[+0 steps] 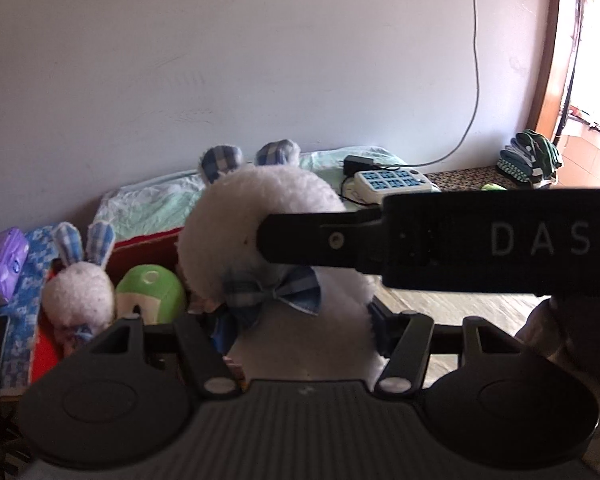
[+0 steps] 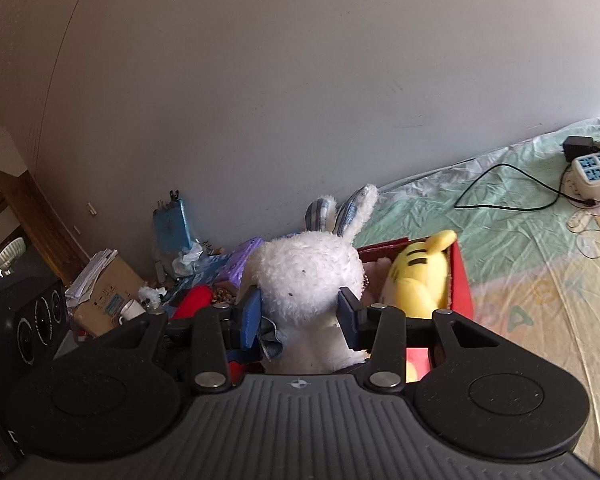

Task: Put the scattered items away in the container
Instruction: 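Carry the bunny plush over the red box and lower it inside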

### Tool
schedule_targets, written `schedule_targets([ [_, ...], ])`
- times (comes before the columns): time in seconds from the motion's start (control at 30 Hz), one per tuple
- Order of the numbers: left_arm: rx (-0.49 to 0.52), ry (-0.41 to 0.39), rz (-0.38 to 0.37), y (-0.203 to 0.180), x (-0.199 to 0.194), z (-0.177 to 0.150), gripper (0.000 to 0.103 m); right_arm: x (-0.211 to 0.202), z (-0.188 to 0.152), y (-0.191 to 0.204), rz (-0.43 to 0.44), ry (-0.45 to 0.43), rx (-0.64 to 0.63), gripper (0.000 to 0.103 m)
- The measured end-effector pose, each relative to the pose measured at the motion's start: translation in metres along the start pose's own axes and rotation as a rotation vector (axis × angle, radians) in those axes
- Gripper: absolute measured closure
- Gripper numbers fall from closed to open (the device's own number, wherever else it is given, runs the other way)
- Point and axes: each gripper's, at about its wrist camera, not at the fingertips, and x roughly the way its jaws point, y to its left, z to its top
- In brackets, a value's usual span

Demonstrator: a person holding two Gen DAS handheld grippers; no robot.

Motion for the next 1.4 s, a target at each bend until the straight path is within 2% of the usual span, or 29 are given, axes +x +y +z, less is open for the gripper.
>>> schedule_targets([
  [0.3,-0.026,-0.011,0.122,0.048,0.003,-0.015,0.04,0.048,-0.015,0.019,0.091,-0.006,-0.083,0.059],
  [0.5,-0.001,0.022,0.216,0.077,0.018,-0.024,0.04,0.078,-0.034,0.037,0.113,-0.029,-0.181,0.06],
  [0.7,0.083,0.043,0.299,0.089,0.03,-0.027,0.04,0.104,-0.043,0.039,0.123,-0.049,-0.178,0.062],
  [0.8,0.106,0.06,0.315,0.098,0.035,-0.03,0.037,0.111,-0.047,0.042,0.119,-0.06,-0.194,0.063],
  [0.93,0.151,0.078,0.308,0.103,0.039,-0.038,0.036,0.116,-0.053,0.042,0.114,-0.037,-0.207,0.065],
  [1.1,0.146,0.079,0.217,0.11,0.035,-0.046,0.033,0.115,-0.058,0.041,0.105,-0.006,-0.238,0.069],
  [1.2,0.164,0.061,0.191,0.11,0.031,-0.051,0.033,0.112,-0.057,0.041,0.102,0.026,-0.254,0.07],
  [1.33,0.192,0.039,0.178,0.112,0.022,-0.053,0.02,0.109,-0.054,0.037,0.116,0.108,-0.249,0.074],
  [1.4,0.192,0.035,0.178,0.115,0.018,-0.054,0.018,0.107,-0.051,0.03,0.124,0.15,-0.2,0.073],
])
